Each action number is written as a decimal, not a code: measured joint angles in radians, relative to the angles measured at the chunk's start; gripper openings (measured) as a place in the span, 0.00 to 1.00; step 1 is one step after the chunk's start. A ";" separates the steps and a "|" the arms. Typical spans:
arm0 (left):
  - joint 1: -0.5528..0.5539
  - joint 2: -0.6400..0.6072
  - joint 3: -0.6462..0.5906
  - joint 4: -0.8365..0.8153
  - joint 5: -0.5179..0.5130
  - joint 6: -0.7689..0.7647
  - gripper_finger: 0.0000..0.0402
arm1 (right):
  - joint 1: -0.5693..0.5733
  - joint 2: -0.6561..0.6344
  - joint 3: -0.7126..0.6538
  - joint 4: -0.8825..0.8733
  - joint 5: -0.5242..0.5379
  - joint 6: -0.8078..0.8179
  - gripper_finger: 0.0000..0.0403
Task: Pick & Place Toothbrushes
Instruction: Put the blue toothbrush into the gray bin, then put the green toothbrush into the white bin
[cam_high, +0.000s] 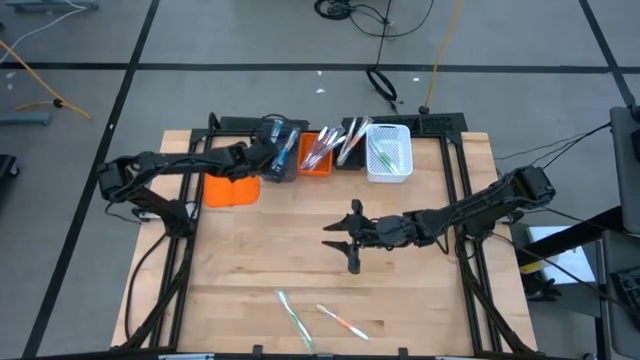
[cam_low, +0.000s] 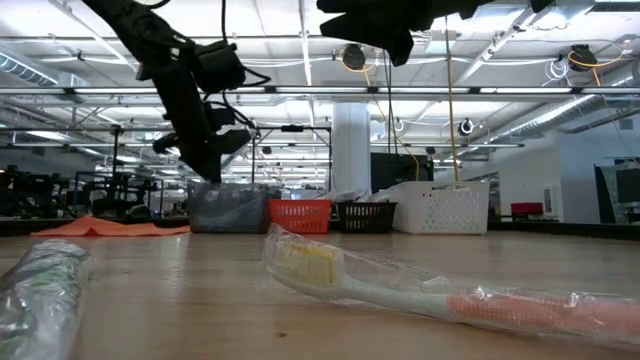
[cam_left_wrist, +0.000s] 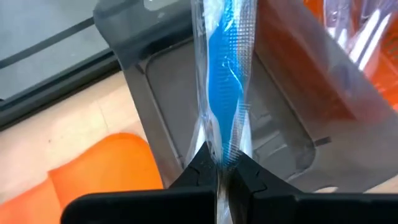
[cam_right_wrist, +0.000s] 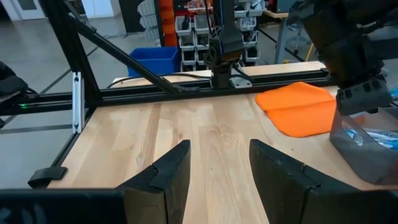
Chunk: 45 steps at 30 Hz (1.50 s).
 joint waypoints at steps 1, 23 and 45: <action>0.002 0.000 -0.011 0.013 0.003 0.000 0.00 | 0.000 0.000 0.000 0.000 0.000 0.000 0.39; 0.011 0.000 -0.056 0.095 0.008 0.004 0.26 | 0.000 0.000 0.000 0.000 0.000 -0.001 0.39; -0.090 -0.237 -0.056 0.003 0.372 0.123 0.45 | 0.002 0.000 0.000 -0.058 -0.001 0.033 0.39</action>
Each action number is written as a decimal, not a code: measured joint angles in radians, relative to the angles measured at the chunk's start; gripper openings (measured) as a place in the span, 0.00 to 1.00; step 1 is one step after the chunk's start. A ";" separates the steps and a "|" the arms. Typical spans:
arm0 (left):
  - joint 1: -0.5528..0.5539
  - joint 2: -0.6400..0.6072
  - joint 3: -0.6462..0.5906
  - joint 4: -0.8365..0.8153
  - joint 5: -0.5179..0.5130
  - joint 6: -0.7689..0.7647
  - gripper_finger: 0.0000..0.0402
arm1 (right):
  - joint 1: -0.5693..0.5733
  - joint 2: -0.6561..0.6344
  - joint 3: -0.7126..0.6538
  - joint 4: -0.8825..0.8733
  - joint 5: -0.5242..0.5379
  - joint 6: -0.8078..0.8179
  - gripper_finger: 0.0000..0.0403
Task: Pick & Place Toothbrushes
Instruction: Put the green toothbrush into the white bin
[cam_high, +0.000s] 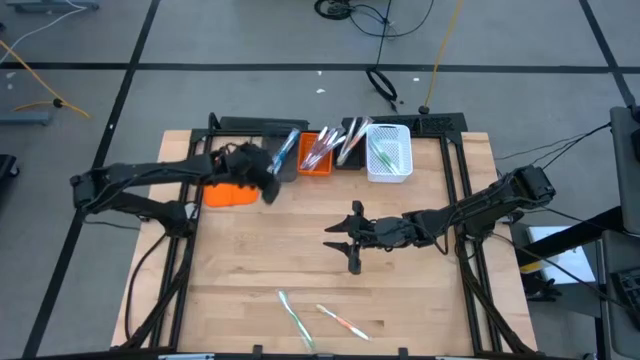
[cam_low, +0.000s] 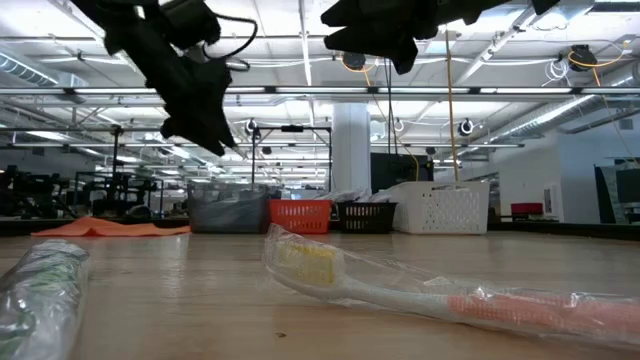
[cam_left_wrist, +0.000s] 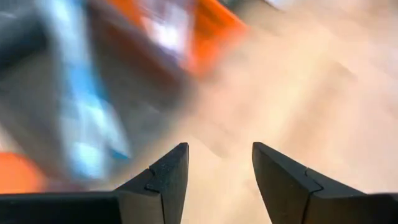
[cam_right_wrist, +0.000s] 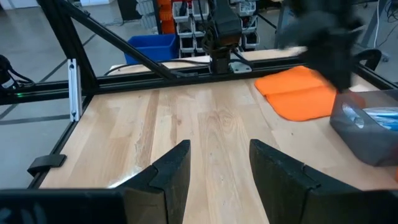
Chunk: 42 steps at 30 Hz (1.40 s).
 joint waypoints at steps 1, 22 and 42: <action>-0.028 -0.008 0.000 -0.022 0.046 0.006 0.45 | 0.000 0.000 0.000 0.000 0.000 0.000 0.39; -0.904 0.227 0.000 0.222 0.009 0.023 0.45 | 0.000 0.000 0.000 -0.002 0.000 0.000 0.39; -1.022 0.515 0.000 0.438 -0.109 0.061 0.45 | 0.000 0.000 0.000 -0.001 0.000 -0.001 0.39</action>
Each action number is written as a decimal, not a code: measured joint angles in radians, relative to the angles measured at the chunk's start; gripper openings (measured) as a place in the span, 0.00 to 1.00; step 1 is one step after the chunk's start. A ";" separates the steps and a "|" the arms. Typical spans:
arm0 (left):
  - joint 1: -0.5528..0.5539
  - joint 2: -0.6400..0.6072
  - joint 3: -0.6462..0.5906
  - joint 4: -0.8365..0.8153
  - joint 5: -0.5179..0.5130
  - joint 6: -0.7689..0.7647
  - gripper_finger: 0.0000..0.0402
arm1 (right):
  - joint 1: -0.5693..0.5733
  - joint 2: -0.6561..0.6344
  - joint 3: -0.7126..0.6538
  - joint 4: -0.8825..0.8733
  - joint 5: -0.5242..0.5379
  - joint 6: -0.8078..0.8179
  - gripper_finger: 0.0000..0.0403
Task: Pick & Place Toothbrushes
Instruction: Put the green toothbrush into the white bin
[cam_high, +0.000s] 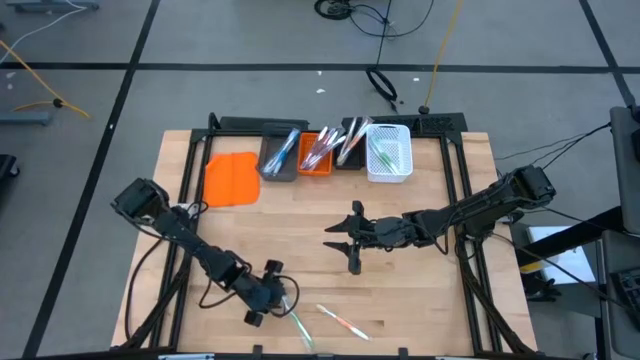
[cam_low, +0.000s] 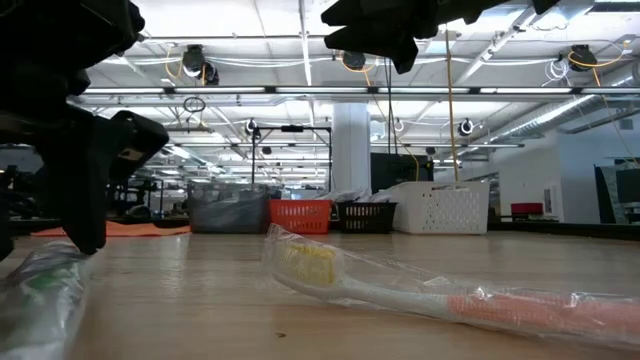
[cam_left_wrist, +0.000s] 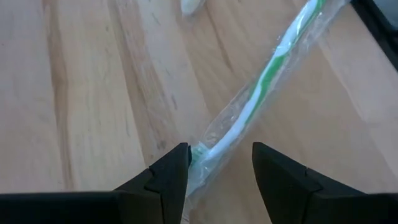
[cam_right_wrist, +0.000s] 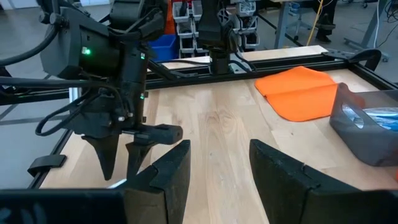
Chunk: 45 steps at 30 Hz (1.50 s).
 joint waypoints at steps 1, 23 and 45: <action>0.000 0.000 0.000 0.000 -0.004 0.002 0.45 | 0.000 0.000 0.000 0.000 0.000 0.000 0.39; 0.001 -0.002 0.001 -0.085 -0.077 -0.044 0.03 | 0.000 0.000 0.000 -0.009 0.000 -0.007 0.39; 0.001 -0.165 0.000 -0.099 -0.446 -0.211 0.00 | 0.000 0.000 0.000 -0.013 0.000 -0.007 0.39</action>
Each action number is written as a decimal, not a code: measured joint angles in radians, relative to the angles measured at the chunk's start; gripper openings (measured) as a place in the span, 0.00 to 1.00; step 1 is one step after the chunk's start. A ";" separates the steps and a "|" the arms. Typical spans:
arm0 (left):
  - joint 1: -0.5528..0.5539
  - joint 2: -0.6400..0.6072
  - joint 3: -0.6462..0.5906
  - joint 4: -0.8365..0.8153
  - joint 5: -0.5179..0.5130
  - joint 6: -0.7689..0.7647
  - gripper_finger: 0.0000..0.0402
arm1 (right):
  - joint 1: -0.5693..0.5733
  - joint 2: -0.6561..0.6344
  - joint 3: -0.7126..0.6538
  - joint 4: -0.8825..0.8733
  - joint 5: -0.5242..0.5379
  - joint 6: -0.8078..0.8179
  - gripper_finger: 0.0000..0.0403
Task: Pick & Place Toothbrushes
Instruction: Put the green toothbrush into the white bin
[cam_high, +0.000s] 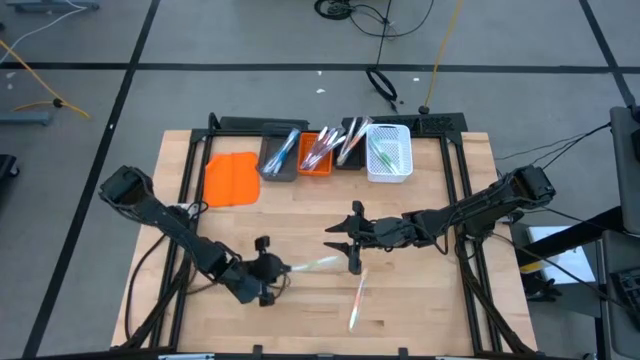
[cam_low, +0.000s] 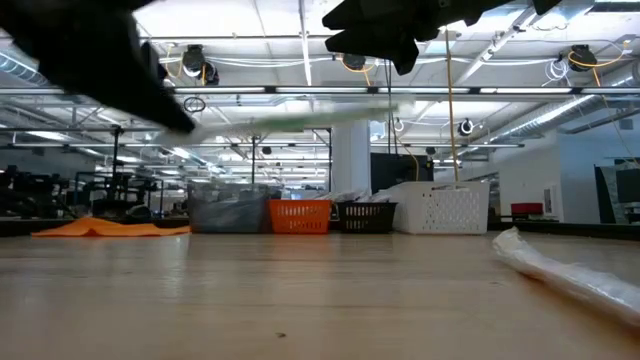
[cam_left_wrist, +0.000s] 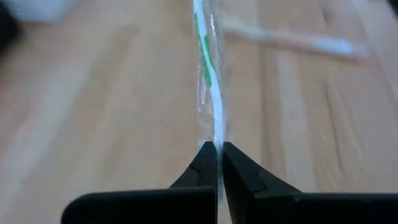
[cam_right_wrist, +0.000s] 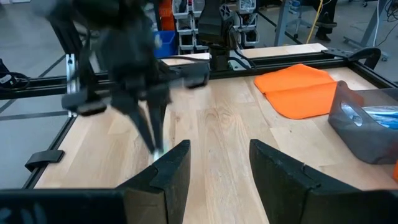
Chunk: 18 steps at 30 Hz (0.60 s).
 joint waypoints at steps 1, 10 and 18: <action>0.000 -0.018 0.000 0.002 -0.034 -0.001 0.00 | 0.000 0.000 0.000 0.000 0.000 0.000 0.39; -0.013 -0.122 0.000 0.002 -0.189 0.007 0.00 | 0.000 0.000 0.000 0.006 0.000 0.000 0.39; -0.013 -0.127 0.000 0.003 -0.269 0.030 0.00 | 0.000 0.000 0.000 0.013 0.000 0.000 0.39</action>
